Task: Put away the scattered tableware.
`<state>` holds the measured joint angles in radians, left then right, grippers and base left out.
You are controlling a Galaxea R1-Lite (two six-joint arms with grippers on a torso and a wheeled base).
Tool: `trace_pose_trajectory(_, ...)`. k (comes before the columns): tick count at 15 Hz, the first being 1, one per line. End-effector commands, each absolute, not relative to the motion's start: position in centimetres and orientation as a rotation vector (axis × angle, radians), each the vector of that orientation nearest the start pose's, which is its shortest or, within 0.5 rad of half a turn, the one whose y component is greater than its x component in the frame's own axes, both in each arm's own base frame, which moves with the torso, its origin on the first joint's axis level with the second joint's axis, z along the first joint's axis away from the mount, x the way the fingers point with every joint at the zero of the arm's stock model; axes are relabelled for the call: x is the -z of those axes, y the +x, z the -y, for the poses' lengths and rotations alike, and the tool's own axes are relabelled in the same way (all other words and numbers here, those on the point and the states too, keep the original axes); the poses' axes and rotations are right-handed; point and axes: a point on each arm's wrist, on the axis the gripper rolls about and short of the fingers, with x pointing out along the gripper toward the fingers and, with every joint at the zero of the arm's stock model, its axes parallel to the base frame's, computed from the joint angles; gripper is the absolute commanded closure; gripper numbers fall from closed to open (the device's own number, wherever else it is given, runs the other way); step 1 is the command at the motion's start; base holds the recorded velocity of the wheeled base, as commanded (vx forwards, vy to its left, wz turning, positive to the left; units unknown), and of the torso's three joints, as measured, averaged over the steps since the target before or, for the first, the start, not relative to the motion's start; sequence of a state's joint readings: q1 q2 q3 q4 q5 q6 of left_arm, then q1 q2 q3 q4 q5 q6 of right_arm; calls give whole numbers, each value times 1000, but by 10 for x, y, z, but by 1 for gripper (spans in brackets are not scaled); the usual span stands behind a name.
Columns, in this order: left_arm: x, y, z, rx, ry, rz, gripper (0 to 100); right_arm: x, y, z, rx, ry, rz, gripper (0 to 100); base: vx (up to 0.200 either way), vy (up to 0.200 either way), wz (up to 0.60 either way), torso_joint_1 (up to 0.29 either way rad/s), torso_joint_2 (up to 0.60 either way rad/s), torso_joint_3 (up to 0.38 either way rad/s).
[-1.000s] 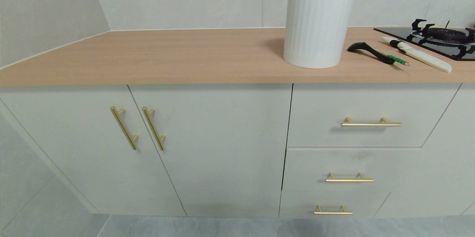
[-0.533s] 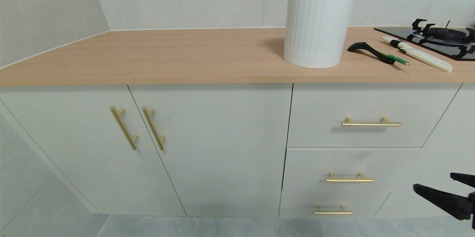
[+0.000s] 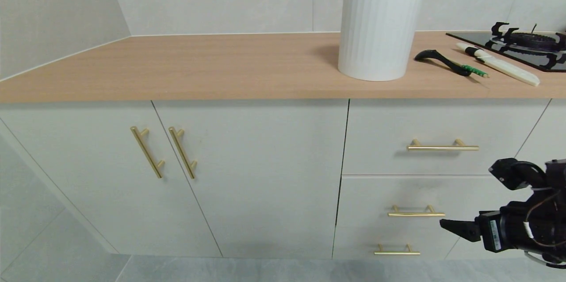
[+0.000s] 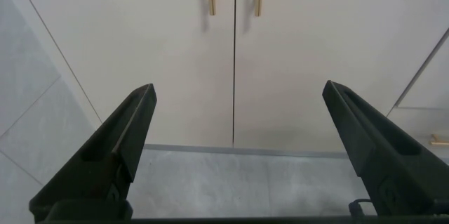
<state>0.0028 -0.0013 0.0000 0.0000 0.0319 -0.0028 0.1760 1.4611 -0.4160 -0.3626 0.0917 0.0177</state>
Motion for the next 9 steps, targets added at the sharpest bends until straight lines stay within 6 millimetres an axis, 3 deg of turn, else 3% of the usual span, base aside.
trace_pose_trajectory(1,-75,-23,-1,-35,-3,0,0,-94,211,-39,-243,-17,-806,0,0,0,0,0,0,0)
trace_pose_trajectory(9,-75,-23,-1,-35,-3,0,0,-40,245,-37,-134,-44,-822,0,0,0,0,0,0,0)
